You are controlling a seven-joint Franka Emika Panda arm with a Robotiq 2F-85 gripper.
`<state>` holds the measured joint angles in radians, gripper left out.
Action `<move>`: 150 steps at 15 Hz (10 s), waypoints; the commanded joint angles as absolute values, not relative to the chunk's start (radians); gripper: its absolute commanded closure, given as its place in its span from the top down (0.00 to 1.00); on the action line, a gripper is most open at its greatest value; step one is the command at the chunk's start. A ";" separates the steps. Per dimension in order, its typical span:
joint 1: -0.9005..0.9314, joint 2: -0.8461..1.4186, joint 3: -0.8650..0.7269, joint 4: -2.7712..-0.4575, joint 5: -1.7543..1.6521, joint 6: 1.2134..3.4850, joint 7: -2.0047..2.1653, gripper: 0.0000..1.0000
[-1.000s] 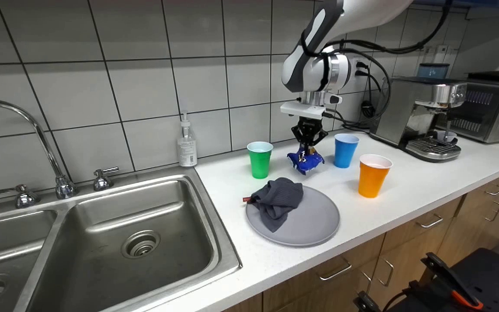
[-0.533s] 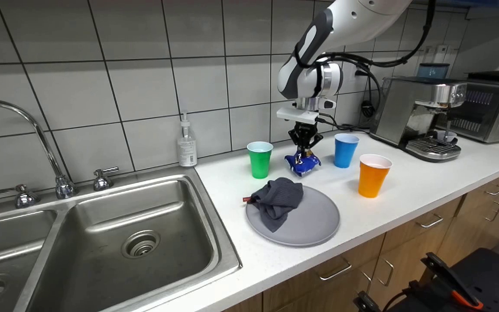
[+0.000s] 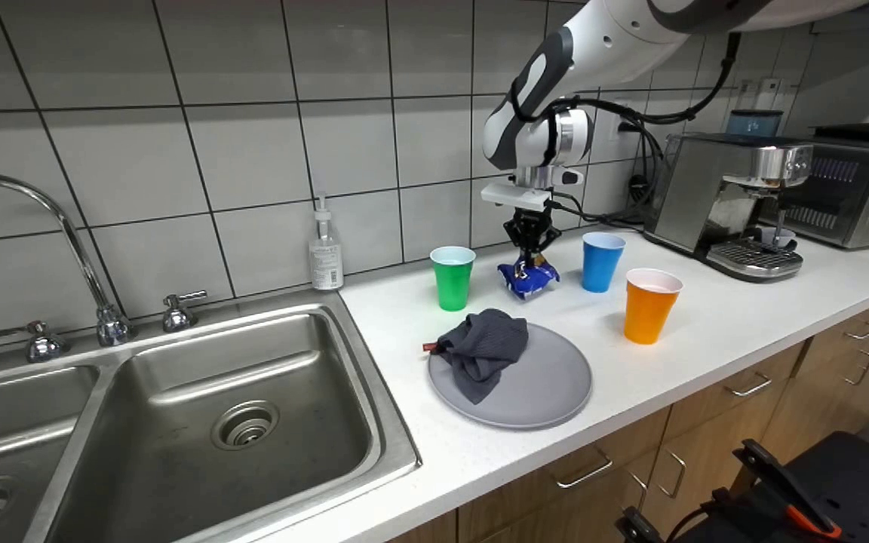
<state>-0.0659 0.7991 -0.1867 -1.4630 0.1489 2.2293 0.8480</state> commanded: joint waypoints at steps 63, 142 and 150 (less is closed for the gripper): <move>-0.008 0.217 -0.113 -2.133 0.177 2.266 0.762 1.00; 0.224 0.433 -0.041 -1.982 0.018 2.402 1.138 0.02; 0.249 0.586 -0.044 -1.845 0.027 2.408 1.182 0.02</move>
